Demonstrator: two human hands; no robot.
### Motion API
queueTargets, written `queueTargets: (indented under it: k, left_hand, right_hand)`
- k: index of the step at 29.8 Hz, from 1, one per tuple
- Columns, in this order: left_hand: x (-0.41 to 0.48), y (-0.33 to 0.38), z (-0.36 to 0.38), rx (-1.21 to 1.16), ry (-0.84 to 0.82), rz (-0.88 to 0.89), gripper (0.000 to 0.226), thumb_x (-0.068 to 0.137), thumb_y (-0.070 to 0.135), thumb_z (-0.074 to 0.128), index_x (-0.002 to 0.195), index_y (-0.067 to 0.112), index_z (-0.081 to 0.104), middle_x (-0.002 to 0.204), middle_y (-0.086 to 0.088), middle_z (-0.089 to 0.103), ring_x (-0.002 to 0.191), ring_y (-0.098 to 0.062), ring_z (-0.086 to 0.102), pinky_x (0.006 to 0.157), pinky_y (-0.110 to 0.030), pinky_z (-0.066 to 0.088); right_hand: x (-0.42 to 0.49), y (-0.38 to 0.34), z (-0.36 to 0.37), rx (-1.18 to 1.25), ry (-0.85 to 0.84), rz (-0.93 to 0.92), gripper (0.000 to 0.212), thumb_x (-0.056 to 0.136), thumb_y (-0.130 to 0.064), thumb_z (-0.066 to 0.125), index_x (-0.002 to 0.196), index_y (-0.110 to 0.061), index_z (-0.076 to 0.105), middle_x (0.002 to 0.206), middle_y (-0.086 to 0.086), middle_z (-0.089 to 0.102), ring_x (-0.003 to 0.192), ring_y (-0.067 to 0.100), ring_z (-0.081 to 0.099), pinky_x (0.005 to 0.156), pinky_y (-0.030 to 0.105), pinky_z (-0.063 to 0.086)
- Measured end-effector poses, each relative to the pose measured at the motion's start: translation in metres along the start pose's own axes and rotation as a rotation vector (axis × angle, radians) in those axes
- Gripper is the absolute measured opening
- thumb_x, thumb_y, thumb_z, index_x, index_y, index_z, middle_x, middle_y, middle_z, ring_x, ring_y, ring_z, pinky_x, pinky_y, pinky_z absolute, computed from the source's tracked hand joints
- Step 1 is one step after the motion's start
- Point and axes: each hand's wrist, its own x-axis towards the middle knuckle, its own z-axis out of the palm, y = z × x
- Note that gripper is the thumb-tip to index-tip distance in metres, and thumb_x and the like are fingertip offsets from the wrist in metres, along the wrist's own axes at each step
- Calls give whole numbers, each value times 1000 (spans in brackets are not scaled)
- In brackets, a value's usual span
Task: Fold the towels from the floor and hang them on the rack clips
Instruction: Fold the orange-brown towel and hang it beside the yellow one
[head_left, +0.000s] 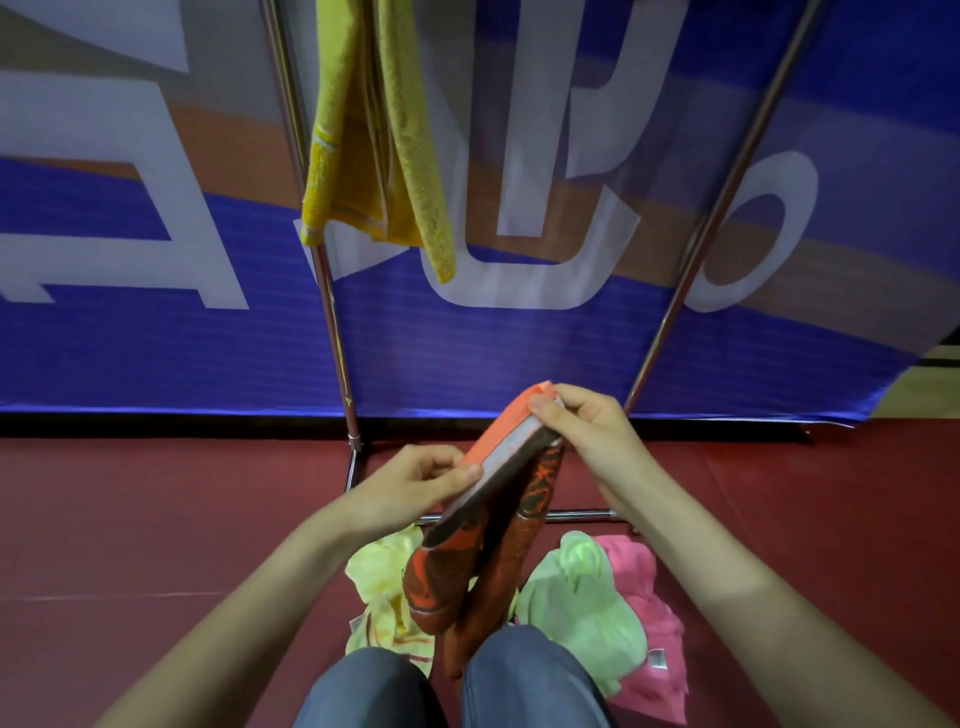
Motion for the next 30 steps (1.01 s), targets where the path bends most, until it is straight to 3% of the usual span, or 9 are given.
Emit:
queueTargets:
  k: [3, 7, 11, 14, 17, 19, 21, 26, 30]
  left_hand:
    - [-6, -6, -7, 42, -22, -60, 28, 84, 34, 54, 66, 12, 53, 66, -5, 43, 65, -16, 39, 57, -20, 31]
    - [-13, -11, -21, 156, -6, -141, 29, 87, 26, 52, 62, 11, 48, 64, -5, 36, 58, -9, 36, 52, -17, 28]
    - [-21, -14, -42, 218, 6, -235, 31, 80, 36, 56, 65, 9, 52, 63, -10, 47, 58, -20, 43, 49, -21, 34]
    - [-26, -16, -54, 174, 11, -248, 29, 86, 20, 55, 59, 10, 51, 57, -10, 46, 53, -17, 44, 47, -17, 38]
    - [-27, -14, -58, 97, 32, -245, 24, 86, 13, 54, 63, 9, 55, 57, -1, 51, 53, -5, 50, 56, -15, 45]
    - [-26, -15, -57, 54, 61, -266, 21, 87, 15, 54, 67, 8, 56, 60, -3, 55, 57, -10, 54, 61, -24, 48]
    - [-24, -13, -53, 49, 113, -285, 18, 87, 16, 55, 71, 8, 59, 66, -10, 58, 55, -14, 56, 56, -22, 46]
    - [-16, 1, -38, 35, 263, -190, 20, 83, 13, 60, 65, 13, 66, 49, 6, 58, 45, -3, 49, 42, -12, 37]
    - [-10, 10, -29, 0, 289, -195, 18, 86, 11, 57, 74, 7, 69, 49, 8, 62, 43, 1, 53, 43, -10, 41]
  right_hand:
    - [4, -7, -10, 75, 79, -23, 24, 83, -9, 55, 63, -17, 65, 54, -11, 62, 57, 0, 55, 60, 12, 44]
    - [7, -19, -34, 120, 165, -36, 12, 73, -21, 65, 62, -17, 62, 55, -11, 58, 57, 3, 51, 57, 16, 41]
    - [10, -26, -64, 133, 275, -43, 21, 88, -13, 50, 69, -16, 60, 50, -10, 61, 51, -1, 56, 51, 12, 46]
    - [8, -28, -82, 149, 336, -29, 19, 85, -18, 53, 68, -16, 63, 51, -11, 62, 50, -1, 57, 49, 12, 47]
    - [6, -24, -96, 156, 379, -14, 25, 87, -15, 51, 66, -16, 64, 51, -12, 63, 51, -2, 57, 49, 11, 47]
    - [7, -21, -101, 156, 403, 2, 26, 89, -14, 50, 67, -17, 63, 50, -13, 61, 51, -2, 56, 50, 12, 45]
    - [8, -16, -104, 174, 427, 13, 23, 89, -15, 49, 70, -17, 61, 50, -13, 61, 51, -1, 56, 51, 12, 45]
    - [3, 0, -99, 105, 414, 28, 20, 89, -14, 50, 72, -17, 62, 51, -12, 64, 51, -3, 58, 50, 10, 49]
    - [0, 16, -72, -95, 339, -37, 26, 85, -7, 55, 64, -19, 64, 51, -16, 60, 52, -6, 51, 53, 8, 43]
